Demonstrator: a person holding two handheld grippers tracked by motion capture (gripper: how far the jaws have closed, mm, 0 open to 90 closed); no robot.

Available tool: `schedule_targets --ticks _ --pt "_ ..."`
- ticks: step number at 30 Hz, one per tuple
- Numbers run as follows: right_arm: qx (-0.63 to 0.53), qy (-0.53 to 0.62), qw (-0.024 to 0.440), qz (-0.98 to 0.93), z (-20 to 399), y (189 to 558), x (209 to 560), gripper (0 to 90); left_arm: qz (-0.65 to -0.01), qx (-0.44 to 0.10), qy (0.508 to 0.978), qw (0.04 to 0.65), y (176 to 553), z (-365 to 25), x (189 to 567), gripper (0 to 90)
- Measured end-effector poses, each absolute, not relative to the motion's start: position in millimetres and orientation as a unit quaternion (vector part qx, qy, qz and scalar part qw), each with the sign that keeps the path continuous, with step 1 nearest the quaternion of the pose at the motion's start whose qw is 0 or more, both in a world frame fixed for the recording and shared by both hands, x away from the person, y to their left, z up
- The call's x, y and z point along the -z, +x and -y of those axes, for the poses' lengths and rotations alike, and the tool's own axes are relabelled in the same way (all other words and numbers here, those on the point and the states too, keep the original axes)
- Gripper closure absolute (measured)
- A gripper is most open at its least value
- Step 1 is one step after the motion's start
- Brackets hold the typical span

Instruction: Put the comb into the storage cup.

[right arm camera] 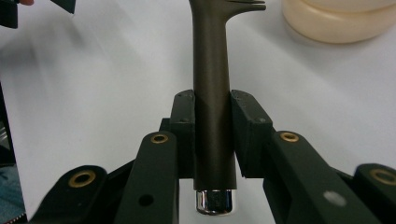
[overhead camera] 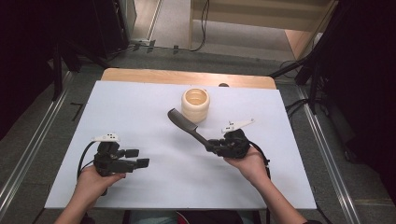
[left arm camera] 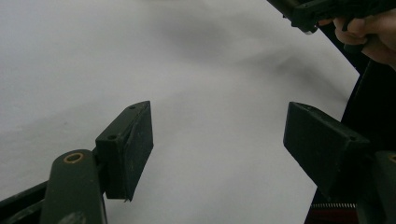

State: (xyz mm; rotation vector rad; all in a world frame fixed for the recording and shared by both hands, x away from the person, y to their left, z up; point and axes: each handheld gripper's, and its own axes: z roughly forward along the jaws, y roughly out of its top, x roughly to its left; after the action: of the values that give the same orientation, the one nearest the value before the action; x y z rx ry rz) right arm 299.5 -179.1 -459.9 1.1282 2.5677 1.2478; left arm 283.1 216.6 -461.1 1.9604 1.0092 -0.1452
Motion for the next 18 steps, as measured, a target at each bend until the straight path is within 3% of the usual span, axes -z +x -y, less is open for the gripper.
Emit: schedule_targets --ticks 18 --pt "-0.429 0.381 0.064 -0.817 151.6 292.5 454.1 70.2 -0.430 0.027 0.778 0.458 294.8 -204.4 448.0 25.2"
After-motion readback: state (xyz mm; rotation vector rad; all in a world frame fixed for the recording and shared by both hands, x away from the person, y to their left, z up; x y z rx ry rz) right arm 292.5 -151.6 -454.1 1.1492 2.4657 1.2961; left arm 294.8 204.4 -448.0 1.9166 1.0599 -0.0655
